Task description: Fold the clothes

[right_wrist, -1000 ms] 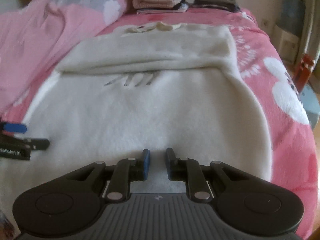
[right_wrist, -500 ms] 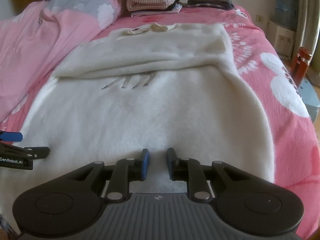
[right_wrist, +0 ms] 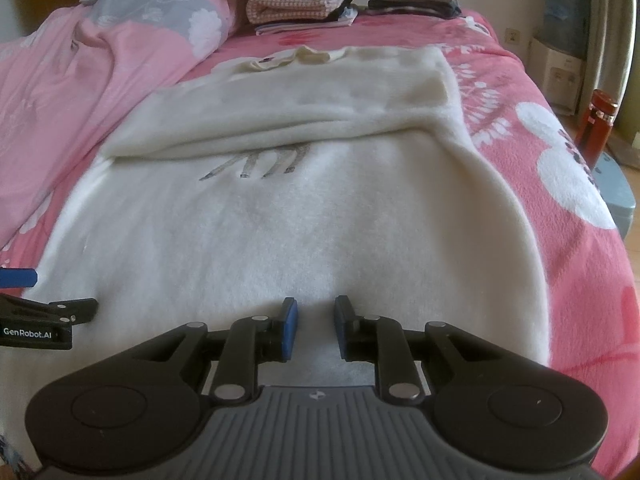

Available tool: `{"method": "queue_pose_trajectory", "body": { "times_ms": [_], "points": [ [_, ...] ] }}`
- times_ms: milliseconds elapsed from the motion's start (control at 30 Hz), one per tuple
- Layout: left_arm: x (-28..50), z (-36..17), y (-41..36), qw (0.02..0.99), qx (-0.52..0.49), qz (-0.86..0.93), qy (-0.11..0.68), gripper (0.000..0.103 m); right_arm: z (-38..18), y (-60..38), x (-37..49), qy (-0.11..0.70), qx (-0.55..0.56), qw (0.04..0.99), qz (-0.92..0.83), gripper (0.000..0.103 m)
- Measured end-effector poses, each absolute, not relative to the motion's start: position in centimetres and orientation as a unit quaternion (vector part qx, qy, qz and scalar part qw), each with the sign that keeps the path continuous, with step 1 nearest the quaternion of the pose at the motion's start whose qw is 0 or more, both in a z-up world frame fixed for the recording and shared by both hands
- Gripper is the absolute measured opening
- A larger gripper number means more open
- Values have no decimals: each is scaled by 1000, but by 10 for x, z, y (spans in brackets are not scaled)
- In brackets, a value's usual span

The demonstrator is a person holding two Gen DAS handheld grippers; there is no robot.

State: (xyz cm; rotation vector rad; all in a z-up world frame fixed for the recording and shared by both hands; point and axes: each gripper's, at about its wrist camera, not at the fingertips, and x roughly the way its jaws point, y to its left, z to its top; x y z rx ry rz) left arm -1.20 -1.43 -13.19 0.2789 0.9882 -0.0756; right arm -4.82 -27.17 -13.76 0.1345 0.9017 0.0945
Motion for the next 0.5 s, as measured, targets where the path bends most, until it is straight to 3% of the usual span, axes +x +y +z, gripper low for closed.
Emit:
{"method": "queue_pose_trajectory", "body": {
  "times_ms": [500],
  "points": [
    [-12, -130, -16, 869, 136, -27, 475, 103, -139, -273, -48, 434, 64, 897, 49, 22]
  ]
}}
